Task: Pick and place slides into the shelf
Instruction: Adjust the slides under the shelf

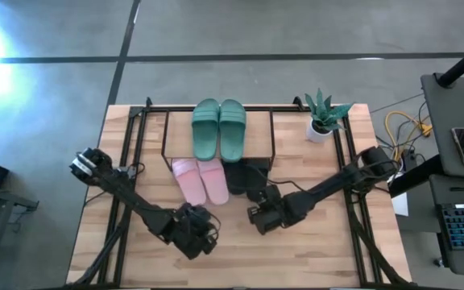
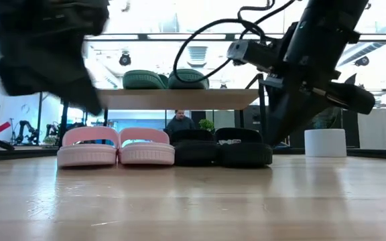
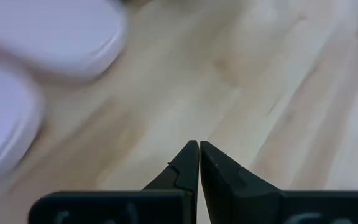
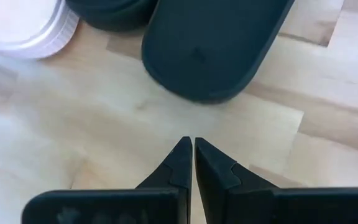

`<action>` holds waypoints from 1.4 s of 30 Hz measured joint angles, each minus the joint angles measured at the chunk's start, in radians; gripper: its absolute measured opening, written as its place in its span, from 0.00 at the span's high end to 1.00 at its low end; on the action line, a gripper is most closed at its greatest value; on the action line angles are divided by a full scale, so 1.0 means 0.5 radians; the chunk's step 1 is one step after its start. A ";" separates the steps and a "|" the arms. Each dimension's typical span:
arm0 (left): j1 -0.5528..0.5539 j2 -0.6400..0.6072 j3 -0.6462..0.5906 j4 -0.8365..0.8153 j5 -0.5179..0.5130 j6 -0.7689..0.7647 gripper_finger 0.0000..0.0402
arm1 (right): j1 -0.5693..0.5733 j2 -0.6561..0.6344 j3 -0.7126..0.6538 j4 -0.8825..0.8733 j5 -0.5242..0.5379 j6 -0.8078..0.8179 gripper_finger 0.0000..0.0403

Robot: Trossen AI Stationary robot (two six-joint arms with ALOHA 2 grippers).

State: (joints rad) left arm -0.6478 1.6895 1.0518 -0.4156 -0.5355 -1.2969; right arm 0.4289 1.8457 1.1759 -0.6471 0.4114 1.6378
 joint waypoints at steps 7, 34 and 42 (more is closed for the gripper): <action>-0.273 -0.022 -0.081 -0.454 -0.206 -1.125 1.00 | 0.015 -0.011 0.000 0.001 0.001 0.001 0.97; -0.324 -1.259 -1.122 -0.600 -0.206 -1.668 1.00 | 0.050 -0.014 0.022 0.017 0.001 -0.089 0.97; -0.215 -1.441 -1.444 -0.606 -0.314 -1.674 1.00 | 0.050 -0.016 0.022 0.030 0.000 -0.091 0.97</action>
State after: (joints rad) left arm -0.7551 0.9691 0.3296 -0.7185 -0.6922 -2.1341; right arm 0.4538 1.8378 1.1870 -0.6321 0.4113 1.5925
